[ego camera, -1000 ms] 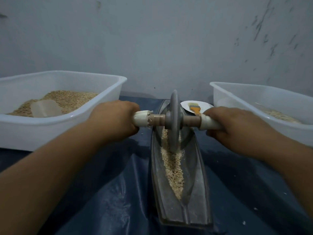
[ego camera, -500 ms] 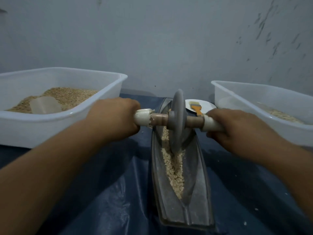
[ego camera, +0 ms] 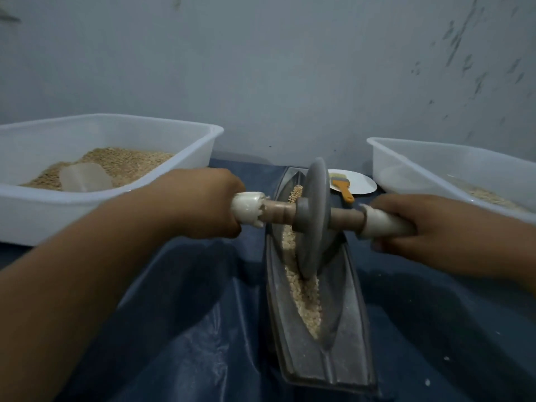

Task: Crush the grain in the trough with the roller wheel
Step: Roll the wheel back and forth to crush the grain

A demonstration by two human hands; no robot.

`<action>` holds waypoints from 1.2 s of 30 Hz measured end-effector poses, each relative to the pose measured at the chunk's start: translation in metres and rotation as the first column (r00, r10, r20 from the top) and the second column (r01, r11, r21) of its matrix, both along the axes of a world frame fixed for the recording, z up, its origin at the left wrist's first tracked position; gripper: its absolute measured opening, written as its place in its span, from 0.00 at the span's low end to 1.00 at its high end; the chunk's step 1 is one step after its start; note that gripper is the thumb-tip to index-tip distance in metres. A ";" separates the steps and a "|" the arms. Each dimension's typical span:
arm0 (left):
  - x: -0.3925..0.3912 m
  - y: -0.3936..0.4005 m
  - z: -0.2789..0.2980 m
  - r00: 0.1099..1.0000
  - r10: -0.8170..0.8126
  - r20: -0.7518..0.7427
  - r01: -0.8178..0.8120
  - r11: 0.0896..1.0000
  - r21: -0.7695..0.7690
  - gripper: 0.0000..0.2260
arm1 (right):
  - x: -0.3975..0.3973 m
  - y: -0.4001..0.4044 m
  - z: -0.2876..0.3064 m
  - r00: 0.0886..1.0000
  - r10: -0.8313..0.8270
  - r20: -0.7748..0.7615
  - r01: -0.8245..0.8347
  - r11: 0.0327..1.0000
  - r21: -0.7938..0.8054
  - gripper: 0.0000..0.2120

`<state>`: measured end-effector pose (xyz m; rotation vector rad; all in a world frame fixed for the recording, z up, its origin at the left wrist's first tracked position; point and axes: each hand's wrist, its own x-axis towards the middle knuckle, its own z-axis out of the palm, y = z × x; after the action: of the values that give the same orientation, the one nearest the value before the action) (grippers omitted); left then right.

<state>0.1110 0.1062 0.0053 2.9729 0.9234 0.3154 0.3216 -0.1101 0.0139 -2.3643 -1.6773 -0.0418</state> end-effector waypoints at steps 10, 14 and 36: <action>-0.019 -0.012 0.023 0.975 -0.080 -0.209 0.050 0.988 -0.148 0.12 | 0.003 -0.016 0.015 0.990 0.071 -0.122 -0.097 0.971 -0.217 0.27; -0.014 -0.012 0.021 0.986 -0.089 -0.138 0.077 0.993 -0.095 0.10 | 0.009 -0.017 0.014 0.963 0.090 -0.255 -0.155 0.956 -0.248 0.32; 0.002 -0.002 -0.003 0.997 0.019 0.070 -0.023 0.998 0.056 0.08 | 0.000 0.009 -0.011 0.989 -0.021 0.144 0.004 0.993 0.118 0.08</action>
<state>0.1125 0.1040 0.0028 2.9833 0.9549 0.4499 0.3213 -0.1014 0.0027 -2.3334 -1.6732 -0.3134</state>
